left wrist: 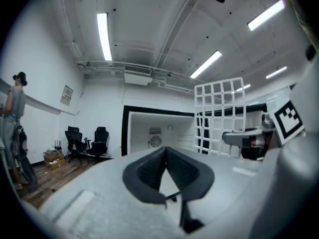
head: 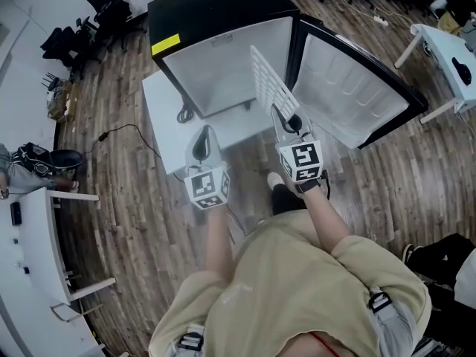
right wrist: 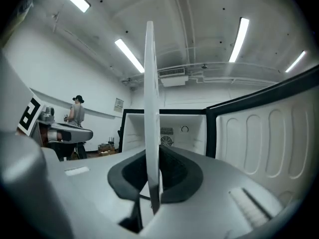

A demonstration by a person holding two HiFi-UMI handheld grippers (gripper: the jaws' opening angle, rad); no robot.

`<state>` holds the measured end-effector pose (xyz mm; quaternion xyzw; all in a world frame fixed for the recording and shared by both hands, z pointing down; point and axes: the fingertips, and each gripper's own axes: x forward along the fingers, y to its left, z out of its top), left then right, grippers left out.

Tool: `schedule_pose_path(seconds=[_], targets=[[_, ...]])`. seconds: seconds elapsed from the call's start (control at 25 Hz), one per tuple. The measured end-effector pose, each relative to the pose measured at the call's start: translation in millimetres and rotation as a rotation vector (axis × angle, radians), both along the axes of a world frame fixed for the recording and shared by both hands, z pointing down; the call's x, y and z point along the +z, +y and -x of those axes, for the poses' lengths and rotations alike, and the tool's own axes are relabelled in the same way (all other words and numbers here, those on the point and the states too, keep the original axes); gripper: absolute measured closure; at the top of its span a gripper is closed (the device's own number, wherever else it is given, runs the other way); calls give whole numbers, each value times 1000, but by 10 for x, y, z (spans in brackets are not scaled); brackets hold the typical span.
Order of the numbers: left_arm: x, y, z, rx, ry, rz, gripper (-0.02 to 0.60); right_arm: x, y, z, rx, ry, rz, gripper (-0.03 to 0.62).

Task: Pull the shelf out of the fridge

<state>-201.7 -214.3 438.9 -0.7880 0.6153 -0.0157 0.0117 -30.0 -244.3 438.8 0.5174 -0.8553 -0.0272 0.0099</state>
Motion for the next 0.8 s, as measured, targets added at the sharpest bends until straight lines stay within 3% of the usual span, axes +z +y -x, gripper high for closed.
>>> schedule_pose_path(seconds=[0.8], targets=[[151,-159,-119,52,15,55,580,-14,-92,-6,3,-9,15,568]])
